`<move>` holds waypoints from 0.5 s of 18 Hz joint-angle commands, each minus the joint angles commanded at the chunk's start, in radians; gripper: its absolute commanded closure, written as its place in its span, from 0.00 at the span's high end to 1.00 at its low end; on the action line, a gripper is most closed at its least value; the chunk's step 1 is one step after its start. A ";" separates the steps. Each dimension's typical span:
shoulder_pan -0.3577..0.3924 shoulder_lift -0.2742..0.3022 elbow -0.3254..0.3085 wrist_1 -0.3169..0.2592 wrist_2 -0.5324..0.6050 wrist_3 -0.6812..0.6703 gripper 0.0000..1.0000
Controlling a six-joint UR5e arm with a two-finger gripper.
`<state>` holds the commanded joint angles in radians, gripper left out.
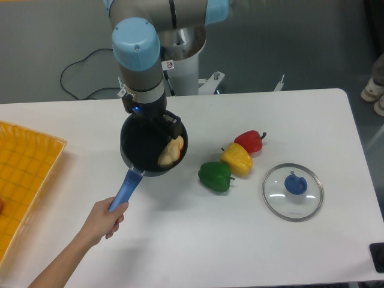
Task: Place the round bread in the pot
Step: 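Release the bread into the saucepan and raise the gripper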
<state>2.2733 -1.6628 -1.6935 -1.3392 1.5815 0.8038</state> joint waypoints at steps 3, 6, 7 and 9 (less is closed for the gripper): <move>0.021 0.009 0.014 0.000 0.002 0.002 1.00; 0.093 0.017 0.032 0.000 0.002 0.027 1.00; 0.121 0.015 0.041 0.000 0.005 0.055 1.00; 0.181 0.012 0.066 -0.005 0.003 0.124 1.00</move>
<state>2.4541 -1.6505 -1.6277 -1.3438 1.5846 0.9277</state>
